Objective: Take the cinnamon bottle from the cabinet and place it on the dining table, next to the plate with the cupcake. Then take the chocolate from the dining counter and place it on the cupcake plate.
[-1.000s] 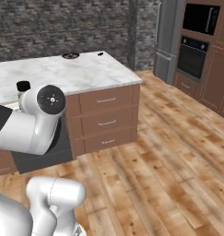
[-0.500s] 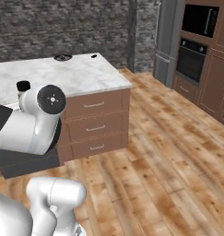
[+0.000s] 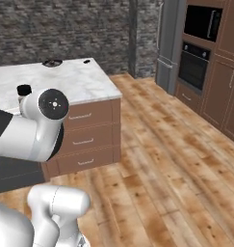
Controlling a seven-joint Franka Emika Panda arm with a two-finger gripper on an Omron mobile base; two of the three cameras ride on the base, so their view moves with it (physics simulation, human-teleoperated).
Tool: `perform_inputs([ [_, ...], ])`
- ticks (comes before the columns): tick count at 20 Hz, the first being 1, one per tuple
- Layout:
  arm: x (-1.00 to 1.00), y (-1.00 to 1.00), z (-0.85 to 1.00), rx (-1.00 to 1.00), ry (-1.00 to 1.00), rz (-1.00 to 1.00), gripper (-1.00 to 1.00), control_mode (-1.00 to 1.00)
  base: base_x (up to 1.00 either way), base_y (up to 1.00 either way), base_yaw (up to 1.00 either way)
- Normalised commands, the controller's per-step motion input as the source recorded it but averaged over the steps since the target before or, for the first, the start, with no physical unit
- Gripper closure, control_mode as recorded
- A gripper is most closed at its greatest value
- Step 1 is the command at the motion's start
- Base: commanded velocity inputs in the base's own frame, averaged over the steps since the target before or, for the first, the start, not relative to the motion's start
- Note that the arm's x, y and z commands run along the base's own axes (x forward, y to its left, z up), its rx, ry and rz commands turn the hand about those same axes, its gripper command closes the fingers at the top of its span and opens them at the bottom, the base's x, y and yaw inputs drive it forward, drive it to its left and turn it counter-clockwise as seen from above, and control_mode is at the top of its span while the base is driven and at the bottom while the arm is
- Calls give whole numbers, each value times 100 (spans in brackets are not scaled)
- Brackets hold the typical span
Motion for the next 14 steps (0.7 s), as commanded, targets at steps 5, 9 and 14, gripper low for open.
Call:
perform_inputs([
  [5,0,0,0,0,0,0,100,100,68,-40,2],
  [9,0,0,0,0,0,0,100,100,68,-39,4],
  [14,0,0,0,0,0,0,100,100,70,-34,9],
])
